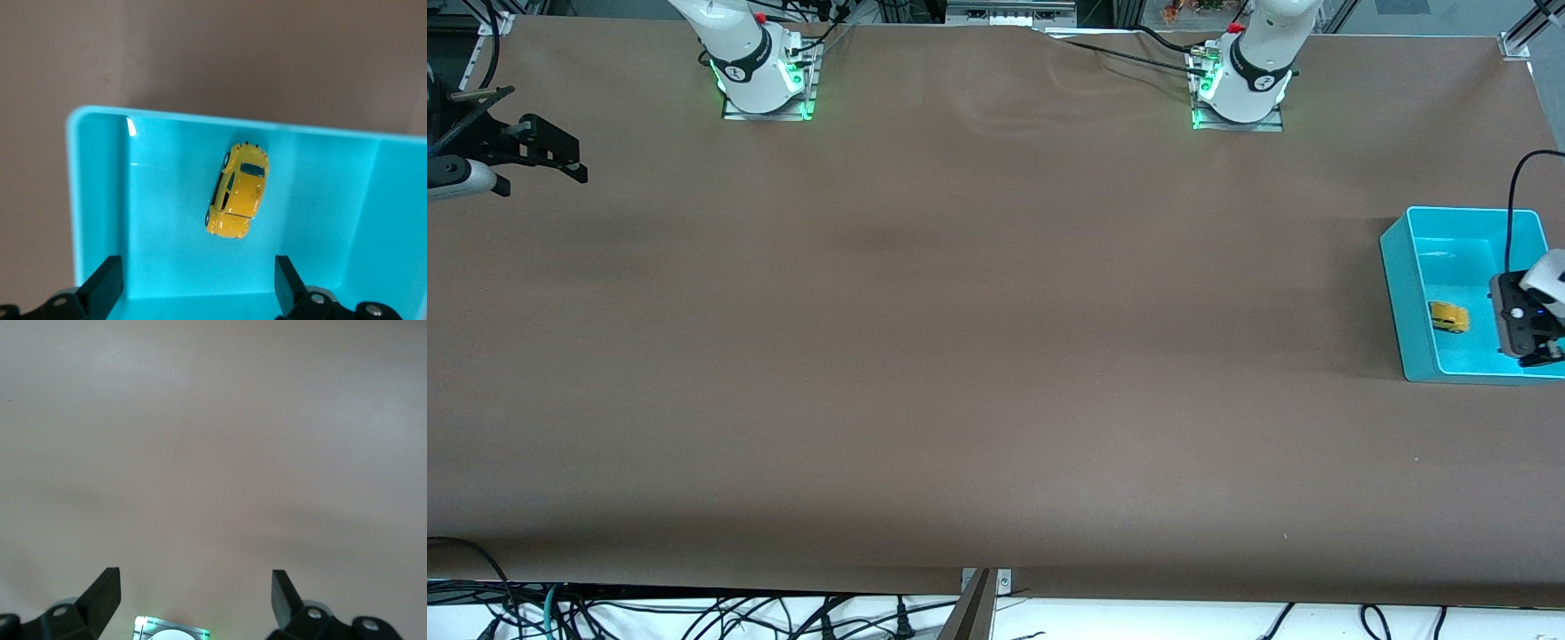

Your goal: Wind and store yellow beetle car

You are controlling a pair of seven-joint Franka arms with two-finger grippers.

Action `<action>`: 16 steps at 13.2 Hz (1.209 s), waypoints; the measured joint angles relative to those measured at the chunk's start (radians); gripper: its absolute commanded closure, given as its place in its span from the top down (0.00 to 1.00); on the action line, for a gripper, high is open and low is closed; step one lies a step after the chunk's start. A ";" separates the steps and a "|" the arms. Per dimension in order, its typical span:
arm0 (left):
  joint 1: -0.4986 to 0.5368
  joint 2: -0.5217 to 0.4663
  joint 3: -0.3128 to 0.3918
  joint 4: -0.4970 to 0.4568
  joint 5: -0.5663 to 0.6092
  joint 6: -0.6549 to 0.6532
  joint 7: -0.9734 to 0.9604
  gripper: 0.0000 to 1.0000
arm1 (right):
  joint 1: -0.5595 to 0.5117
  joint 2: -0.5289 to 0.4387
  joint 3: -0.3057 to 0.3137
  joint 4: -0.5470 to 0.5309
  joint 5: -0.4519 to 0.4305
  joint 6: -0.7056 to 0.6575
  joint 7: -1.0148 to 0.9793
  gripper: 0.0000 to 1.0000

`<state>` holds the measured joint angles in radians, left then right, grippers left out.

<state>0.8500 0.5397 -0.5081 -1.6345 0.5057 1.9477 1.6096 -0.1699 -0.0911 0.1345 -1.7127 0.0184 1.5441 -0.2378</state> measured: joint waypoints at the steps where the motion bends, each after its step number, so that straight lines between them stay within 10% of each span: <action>1: 0.000 -0.017 -0.021 0.030 -0.016 -0.052 -0.033 1.00 | 0.000 0.000 0.000 0.000 0.000 0.000 0.000 1.00; 8: -0.028 -0.032 -0.212 0.240 -0.073 -0.306 -0.386 1.00 | 0.000 0.000 0.000 0.000 0.000 0.000 0.002 1.00; 16: -0.261 -0.044 -0.236 0.338 -0.215 -0.432 -0.875 1.00 | 0.001 0.000 0.003 0.001 0.000 0.000 0.126 1.00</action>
<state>0.5887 0.4959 -0.7444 -1.2963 0.2912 1.5162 0.7344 -0.1687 -0.0915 0.1373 -1.7118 0.0184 1.5441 -0.1122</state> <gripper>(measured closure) 0.000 0.000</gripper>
